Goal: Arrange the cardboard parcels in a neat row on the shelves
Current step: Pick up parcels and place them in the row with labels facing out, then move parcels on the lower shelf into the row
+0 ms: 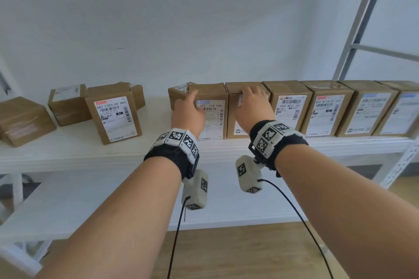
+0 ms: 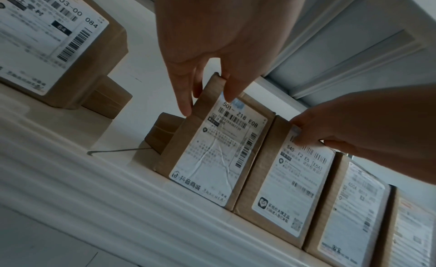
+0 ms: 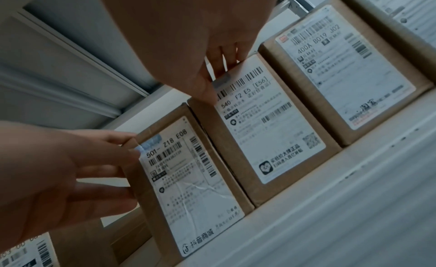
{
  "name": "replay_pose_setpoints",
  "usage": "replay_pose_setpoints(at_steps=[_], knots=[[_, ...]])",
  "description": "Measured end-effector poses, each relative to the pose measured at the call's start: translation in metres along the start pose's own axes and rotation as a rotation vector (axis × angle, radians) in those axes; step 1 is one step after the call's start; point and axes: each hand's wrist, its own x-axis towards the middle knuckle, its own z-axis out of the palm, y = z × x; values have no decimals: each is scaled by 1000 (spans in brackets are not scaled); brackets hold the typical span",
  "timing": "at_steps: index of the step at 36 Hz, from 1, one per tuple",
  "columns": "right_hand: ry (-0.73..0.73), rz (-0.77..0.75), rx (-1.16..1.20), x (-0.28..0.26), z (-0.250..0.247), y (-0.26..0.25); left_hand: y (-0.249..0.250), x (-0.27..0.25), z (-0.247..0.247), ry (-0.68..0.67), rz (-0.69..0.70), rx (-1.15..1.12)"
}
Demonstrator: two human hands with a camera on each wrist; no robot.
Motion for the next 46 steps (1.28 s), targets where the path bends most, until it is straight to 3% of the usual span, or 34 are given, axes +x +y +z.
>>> replay_pose_setpoints(at_steps=[8,19,29,38,46], knots=[[49,5,77,0,-1,-7,-1,-2,-4,7,-34,-22],[171,-171,274,14,17,-56,-25,24,-28,114,-62,54],[22,-101,267,40,19,-99,-26,65,-62,35,-59,158],[-118,14,207,67,0,-135,-31,98,-107,-50,53,371],[-244,163,156,79,12,-169,-56,112,-140,-279,70,563]])
